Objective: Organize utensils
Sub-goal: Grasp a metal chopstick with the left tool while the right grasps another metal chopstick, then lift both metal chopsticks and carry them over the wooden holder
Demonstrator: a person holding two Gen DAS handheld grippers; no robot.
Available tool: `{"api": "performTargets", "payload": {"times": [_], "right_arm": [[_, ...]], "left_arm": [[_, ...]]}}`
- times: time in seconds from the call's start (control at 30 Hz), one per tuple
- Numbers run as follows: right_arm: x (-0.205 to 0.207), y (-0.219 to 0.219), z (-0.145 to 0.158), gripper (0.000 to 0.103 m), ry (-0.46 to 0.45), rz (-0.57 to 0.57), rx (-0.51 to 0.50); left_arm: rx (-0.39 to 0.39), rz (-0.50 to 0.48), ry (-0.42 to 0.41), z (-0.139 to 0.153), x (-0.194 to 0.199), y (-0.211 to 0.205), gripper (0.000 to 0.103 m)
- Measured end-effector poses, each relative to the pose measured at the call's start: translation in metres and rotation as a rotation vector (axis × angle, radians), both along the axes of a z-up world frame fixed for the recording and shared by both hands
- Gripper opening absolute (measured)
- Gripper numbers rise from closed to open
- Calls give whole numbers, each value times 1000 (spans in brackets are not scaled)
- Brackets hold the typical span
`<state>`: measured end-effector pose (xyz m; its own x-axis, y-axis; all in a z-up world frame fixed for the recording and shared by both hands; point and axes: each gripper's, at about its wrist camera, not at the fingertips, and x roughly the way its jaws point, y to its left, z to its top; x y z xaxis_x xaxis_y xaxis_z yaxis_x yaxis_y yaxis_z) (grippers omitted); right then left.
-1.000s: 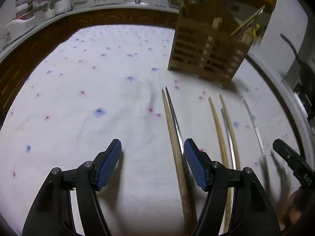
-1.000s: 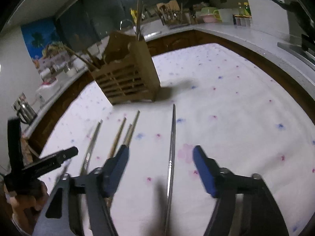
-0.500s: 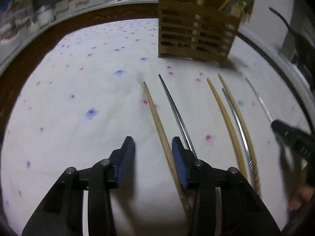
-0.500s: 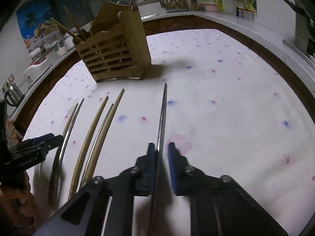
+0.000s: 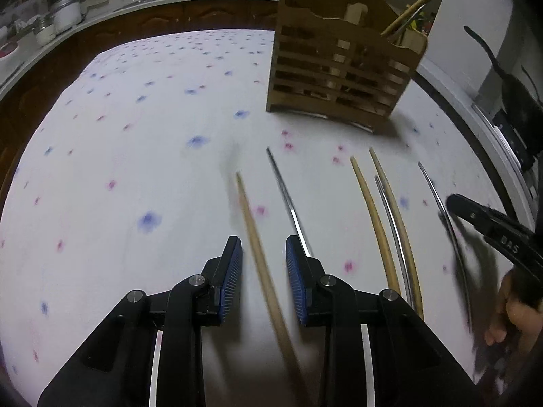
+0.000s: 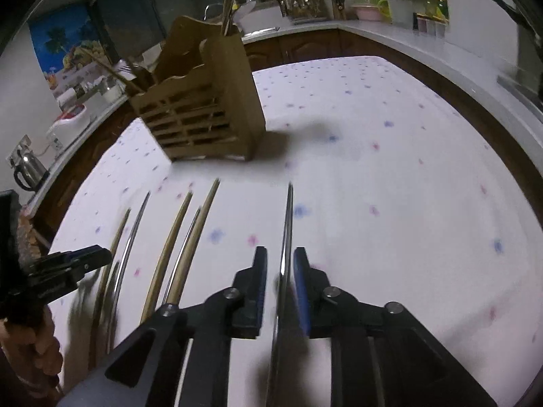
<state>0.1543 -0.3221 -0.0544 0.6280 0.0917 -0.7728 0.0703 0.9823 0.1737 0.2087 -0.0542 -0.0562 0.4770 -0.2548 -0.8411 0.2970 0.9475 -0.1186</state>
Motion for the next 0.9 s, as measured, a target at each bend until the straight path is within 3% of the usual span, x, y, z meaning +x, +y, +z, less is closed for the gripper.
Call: {"api": "performTargets", "payload": {"times": [0.1, 0.23, 0.27, 0.33, 0.4, 0.63, 0.9], "right_arm": [[23, 3, -4, 21, 25, 16, -19], [44, 4, -15, 21, 54, 26, -41], [46, 5, -15, 21, 52, 30, -51], [50, 6, -15, 17, 55, 25, -55], [52, 6, -16, 7, 54, 24, -75], [39, 2, -9, 4, 36, 29, -1], [-2, 8, 38, 4, -87, 84, 91]], "left_arm": [[-1, 4, 32, -6, 19, -5, 26], [11, -1, 17, -7, 33, -13, 25], [14, -3, 13, -8, 35, -14, 23], [42, 0, -3, -9, 39, -16, 7], [25, -7, 0, -9, 40, -12, 6], [-57, 17, 14, -3, 26, 8, 4], [-171, 20, -78, 50, -17, 25, 4]]}}
